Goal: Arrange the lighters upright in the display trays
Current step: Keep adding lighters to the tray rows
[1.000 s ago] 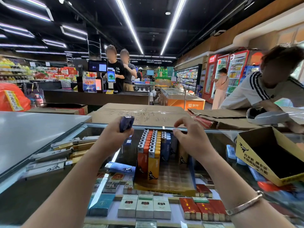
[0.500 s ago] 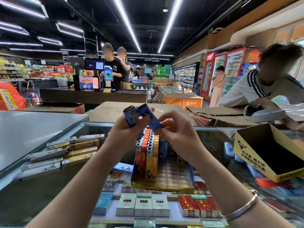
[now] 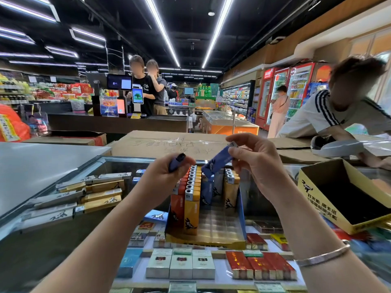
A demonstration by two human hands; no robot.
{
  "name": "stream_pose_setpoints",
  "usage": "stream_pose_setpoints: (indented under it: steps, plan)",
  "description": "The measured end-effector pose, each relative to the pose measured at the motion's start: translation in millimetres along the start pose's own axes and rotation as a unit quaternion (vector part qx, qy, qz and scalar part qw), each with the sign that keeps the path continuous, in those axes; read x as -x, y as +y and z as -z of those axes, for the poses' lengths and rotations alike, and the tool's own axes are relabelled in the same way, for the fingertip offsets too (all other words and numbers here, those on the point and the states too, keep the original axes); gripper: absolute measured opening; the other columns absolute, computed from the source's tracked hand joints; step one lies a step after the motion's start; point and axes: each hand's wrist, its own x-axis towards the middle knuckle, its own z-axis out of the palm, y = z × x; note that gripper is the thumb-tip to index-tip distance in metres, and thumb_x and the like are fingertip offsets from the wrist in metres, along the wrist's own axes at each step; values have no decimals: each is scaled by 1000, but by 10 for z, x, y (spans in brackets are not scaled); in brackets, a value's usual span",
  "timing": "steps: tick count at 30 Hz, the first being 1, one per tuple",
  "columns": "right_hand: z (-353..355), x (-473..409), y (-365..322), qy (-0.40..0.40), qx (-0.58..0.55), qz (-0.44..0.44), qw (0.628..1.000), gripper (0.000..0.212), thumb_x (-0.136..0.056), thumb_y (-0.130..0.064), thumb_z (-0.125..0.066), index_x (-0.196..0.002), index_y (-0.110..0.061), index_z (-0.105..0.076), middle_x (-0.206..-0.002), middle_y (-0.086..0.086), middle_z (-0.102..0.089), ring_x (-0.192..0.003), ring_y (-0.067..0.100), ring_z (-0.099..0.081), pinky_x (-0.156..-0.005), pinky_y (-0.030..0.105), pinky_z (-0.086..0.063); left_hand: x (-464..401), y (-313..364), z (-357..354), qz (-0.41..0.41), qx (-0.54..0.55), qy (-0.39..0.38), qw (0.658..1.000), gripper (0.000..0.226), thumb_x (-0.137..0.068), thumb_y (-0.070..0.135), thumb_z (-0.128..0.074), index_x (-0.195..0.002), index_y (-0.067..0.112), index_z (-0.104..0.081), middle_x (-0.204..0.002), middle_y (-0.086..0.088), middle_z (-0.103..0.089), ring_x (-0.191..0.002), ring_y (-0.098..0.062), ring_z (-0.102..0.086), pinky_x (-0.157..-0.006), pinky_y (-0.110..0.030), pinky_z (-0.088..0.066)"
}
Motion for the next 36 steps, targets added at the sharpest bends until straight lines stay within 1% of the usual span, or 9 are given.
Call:
stream_pose_setpoints:
  steps: [6,9,12,15,19,24,28,32,36]
  plan:
    - [38,-3,-16,-66,95,-3,993,25,-79,9,-64,-91,-13,-65,-82,12,-62,-54,12,-54,-46,20,-47,24,2,-25,51,-12,-41,998,27,-90,4,-54,-88,28,-67,-99,-4,-69,-95,-20,-63,-89,-42,-51]
    - [-47,8,42,-109,189,1,976,27,-80,6,-65,-87,-20,-63,-86,8,-62,-60,13,-58,-53,20,-52,23,6,-19,52,-18,-42,998,25,-90,5,-54,-90,27,-67,-96,-1,-69,-91,-15,-64,-87,-40,-52]
    - [-156,27,134,-140,304,26,942,28,-81,0,-67,-86,-27,-62,-91,5,-62,-75,18,-62,-68,28,-56,24,9,-17,54,-19,-46,997,23,-90,5,-54,-92,22,-68,-90,-2,-69,-87,-18,-64,-85,-43,-53]
    - [-215,44,182,-154,360,56,918,29,-82,0,-65,-89,-28,-63,-86,-2,-59,-75,9,-55,-67,21,-50,28,21,-18,49,-22,-44,998,21,-90,5,-54,-90,21,-68,-87,-4,-68,-85,-21,-64,-84,-46,-52]
    - [-249,48,189,-148,398,84,901,23,-82,0,-65,-98,-15,-66,-81,-11,-52,-67,1,-47,-60,10,-40,32,39,-24,47,-23,-42,998,20,-90,6,-54,-90,21,-68,-87,-5,-68,-85,-22,-63,-84,-47,-52]
    - [-275,71,170,-139,432,99,885,22,-83,-2,-64,-103,-12,-63,-85,-6,-53,-68,-3,-45,-60,8,-37,28,41,-24,54,-21,-45,997,20,-91,6,-53,-91,20,-67,-87,-7,-68,-86,-24,-64,-83,-48,-52]
    - [-297,76,157,-146,442,91,880,17,-83,0,-63,-97,-9,-64,-86,-5,-51,-76,7,-49,-62,10,-39,29,35,-25,49,-30,-41,997,21,-91,7,-54,-88,24,-67,-82,-3,-67,-81,-20,-63,-79,-41,-53]
    - [-345,84,182,-160,456,84,871,16,-83,0,-62,-97,-8,-65,-91,-4,-47,-83,13,-48,-65,12,-36,26,-1,-12,44,-28,-45,998,16,-91,10,-54,-91,20,-67,-84,-7,-67,-84,-26,-63,-81,-46,-52]
    - [-339,76,178,-154,445,76,879,15,-83,-1,-63,-95,-9,-66,-80,-16,-42,-72,2,-45,-60,10,-34,33,9,-29,11,-35,-30,999,16,-91,31,-53,-91,20,-65,-81,-5,-65,-79,-24,-61,-77,-46,-51]
